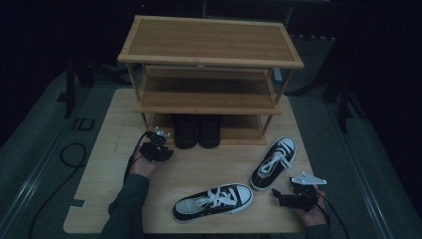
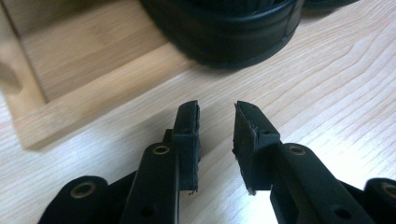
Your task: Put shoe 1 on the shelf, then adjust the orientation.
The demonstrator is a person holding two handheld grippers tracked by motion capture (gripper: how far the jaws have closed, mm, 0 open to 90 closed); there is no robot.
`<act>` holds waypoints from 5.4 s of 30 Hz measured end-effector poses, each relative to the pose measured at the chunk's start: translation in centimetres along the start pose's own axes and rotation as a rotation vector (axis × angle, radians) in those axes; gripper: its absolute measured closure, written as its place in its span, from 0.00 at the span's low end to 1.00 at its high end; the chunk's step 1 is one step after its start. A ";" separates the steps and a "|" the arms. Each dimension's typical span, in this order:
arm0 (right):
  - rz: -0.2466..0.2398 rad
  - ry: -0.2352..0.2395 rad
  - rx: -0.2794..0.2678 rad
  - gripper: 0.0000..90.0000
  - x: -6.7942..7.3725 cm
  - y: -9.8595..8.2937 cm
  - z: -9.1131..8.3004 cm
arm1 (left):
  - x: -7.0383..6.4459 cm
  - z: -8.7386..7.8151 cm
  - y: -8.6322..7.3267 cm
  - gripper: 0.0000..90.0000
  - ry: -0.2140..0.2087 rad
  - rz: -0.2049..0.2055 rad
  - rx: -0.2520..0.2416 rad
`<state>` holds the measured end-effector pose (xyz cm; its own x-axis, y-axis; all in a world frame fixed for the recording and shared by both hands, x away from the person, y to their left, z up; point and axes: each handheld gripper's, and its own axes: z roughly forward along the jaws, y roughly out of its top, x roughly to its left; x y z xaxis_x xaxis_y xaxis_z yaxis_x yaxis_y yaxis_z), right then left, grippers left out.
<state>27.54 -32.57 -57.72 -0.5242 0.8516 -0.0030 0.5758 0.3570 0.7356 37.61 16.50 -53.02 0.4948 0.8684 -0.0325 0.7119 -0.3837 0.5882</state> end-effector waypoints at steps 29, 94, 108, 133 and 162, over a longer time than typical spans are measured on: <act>-0.037 0.072 0.004 0.62 1.7 1.2 -2.2 | 0.9 -0.3 -2.2 0.75 0.004 -0.017 0.007; -0.277 0.260 0.031 1.00 10.7 5.5 0.8 | 0.7 0.0 -1.9 0.74 -0.004 -0.003 0.020; -0.284 0.269 0.024 1.00 12.1 5.7 1.0 | 1.0 0.0 -2.2 0.74 -0.004 -0.004 0.033; -0.279 0.304 0.037 1.00 13.9 5.3 1.6 | 0.6 0.7 -2.3 0.74 -0.016 -0.010 0.034; -0.339 0.354 0.089 0.94 14.8 9.9 5.9 | 0.3 0.9 -2.2 0.74 -0.029 -0.006 0.023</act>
<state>29.13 -14.15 -54.50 -0.8631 0.5050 0.0099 0.3796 0.6356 0.6722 36.65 17.31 -55.03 0.5046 0.8613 -0.0593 0.7257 -0.3860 0.5695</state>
